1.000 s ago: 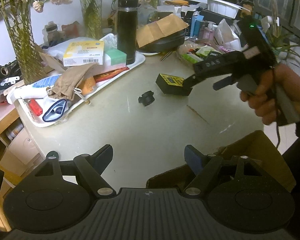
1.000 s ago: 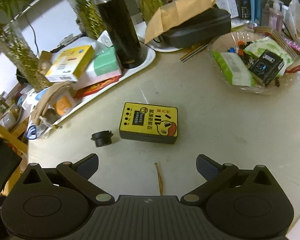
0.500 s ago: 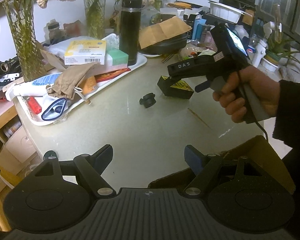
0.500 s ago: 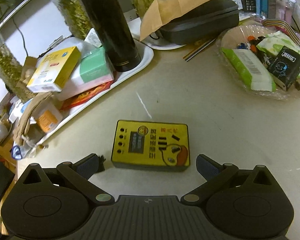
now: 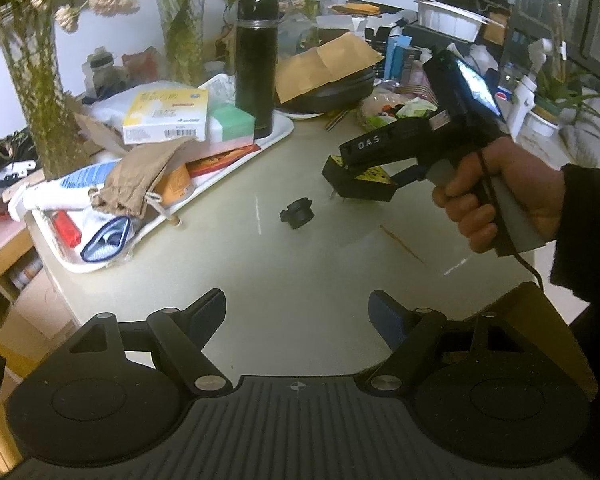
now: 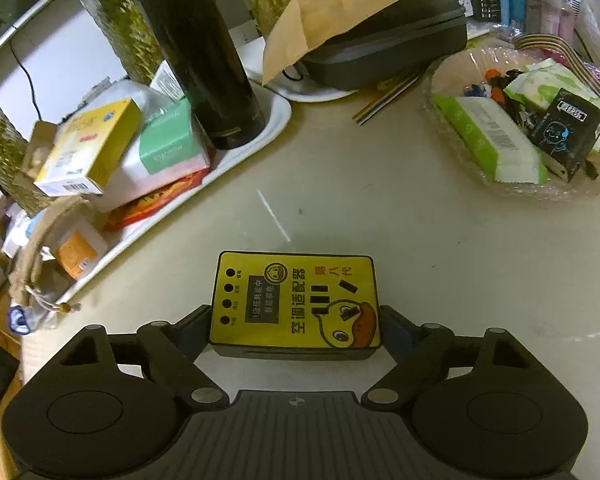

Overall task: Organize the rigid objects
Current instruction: 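Move the right tool to the yellow printed box and close on it, then close the left tool on the small black knob while the right tool holds the yellow box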

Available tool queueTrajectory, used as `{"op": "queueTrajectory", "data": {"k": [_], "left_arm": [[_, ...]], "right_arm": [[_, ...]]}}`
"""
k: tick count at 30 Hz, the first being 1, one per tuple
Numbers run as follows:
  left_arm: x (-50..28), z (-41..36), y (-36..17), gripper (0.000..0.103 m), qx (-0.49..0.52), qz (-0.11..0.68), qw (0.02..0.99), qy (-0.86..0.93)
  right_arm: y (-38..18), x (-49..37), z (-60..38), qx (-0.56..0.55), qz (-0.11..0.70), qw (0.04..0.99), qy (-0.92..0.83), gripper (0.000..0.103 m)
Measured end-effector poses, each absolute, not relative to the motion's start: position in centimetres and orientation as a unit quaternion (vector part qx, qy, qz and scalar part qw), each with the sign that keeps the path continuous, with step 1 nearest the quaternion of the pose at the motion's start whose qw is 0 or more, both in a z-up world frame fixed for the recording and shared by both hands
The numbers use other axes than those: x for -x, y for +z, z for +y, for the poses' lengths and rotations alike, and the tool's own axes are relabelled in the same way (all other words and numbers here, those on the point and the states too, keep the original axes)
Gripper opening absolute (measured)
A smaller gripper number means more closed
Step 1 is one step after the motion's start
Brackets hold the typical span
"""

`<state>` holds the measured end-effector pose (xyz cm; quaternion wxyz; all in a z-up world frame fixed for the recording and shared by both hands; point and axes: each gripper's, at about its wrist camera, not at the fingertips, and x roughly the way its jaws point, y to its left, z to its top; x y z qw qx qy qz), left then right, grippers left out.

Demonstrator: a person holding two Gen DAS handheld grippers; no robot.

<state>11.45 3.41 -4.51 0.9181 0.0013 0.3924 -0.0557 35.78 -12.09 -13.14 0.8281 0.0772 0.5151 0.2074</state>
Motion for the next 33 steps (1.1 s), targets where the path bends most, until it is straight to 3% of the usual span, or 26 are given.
{"op": "queueTrajectory", "data": {"k": [18,33], "left_arm": [[-14.9,2.1,-3.7,0.078,-0.070,0.382,0.917,-0.085],[-19.9,-0.2,-7.1,0.078,-0.211,0.362,0.901,-0.110]], "right_arm": [[-7.1,-31.5,-18.4,-0.082,0.482,0.833,0.258,0.087],[-6.1,-28.0,-23.0,-0.102,0.466,0.841,0.254,0.087]]}}
